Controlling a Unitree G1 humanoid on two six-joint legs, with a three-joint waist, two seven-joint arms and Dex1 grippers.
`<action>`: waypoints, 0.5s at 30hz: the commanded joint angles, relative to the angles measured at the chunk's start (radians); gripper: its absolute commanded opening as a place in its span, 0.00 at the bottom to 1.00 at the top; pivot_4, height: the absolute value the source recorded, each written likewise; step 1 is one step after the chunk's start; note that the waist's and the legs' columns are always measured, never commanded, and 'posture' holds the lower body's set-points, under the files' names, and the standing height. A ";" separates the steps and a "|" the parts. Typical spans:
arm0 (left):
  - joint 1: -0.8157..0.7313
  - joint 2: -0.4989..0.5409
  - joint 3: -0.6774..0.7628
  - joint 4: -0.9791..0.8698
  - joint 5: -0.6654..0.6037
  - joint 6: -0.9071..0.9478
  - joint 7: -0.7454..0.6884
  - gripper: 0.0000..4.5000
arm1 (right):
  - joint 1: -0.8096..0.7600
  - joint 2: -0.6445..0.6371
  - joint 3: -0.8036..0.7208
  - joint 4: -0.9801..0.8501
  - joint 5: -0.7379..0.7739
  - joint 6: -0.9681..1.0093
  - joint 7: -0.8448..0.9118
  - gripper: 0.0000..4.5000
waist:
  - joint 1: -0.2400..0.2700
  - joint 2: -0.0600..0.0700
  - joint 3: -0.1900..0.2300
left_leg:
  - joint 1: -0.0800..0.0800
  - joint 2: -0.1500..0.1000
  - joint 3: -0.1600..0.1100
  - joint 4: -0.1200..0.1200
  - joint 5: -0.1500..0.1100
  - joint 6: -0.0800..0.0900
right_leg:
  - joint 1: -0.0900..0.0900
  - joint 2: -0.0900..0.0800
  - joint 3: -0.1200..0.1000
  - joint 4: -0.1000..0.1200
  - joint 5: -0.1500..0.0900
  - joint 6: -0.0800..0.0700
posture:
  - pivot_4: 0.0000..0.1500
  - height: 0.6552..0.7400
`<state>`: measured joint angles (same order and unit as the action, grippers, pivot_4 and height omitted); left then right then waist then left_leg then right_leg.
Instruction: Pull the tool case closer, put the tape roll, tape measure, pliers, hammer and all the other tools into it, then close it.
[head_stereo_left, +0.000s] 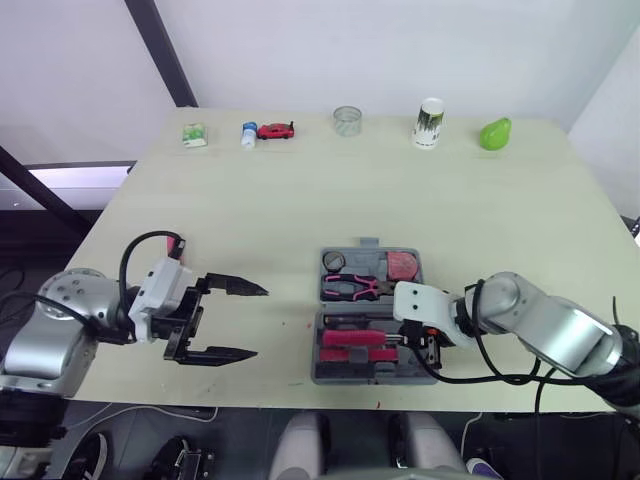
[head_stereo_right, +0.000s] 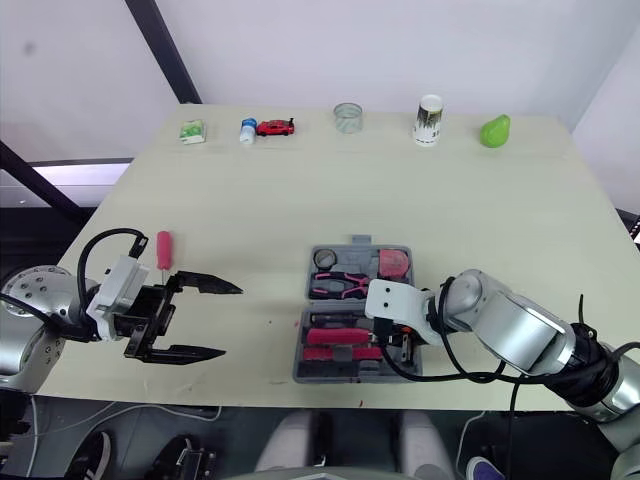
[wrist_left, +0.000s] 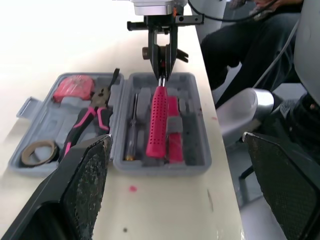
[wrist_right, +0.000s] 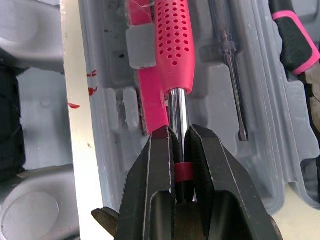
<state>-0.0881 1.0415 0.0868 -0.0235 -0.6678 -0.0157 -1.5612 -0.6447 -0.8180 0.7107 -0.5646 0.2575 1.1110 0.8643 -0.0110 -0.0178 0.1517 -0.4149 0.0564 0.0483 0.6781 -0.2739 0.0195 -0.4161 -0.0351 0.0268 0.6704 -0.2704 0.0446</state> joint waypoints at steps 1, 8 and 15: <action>0.009 0.026 0.013 -0.017 -0.018 -0.026 -0.053 1.00 | -0.015 0.012 0.009 0.000 -0.025 -0.003 -0.005 0.01 | -0.001 0.000 0.000 | 0.000 0.000 0.000 0.000 0.000 0.000 | 0.000 0.000 0.000 0.000 0.000 0.000 | 1.00 1.00; 0.006 0.028 0.019 -0.002 -0.012 -0.037 -0.053 1.00 | -0.024 0.053 0.027 0.042 -0.059 -0.026 -0.002 0.01 | -0.003 0.000 0.000 | 0.000 0.000 0.000 0.004 0.000 0.000 | 0.000 0.000 0.000 0.006 0.000 0.000 | 1.00 1.00; -0.005 0.018 0.028 0.022 0.011 -0.048 -0.053 1.00 | -0.036 0.104 0.031 0.070 -0.081 -0.047 0.005 0.01 | -0.003 0.000 0.000 | 0.000 0.000 0.000 0.005 0.000 0.000 | 0.000 0.000 0.000 0.007 0.000 0.000 | 1.00 1.00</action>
<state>-0.0796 1.0538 0.0872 -0.0008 -0.6582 -0.0408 -1.5630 -0.6558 -0.7211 0.7485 -0.4806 0.1865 1.0854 0.8670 -0.0135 -0.0178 0.1517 -0.4146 0.0566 0.0483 0.6836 -0.2739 0.0195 -0.4165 -0.0347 0.0268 0.6775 -0.2706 0.0444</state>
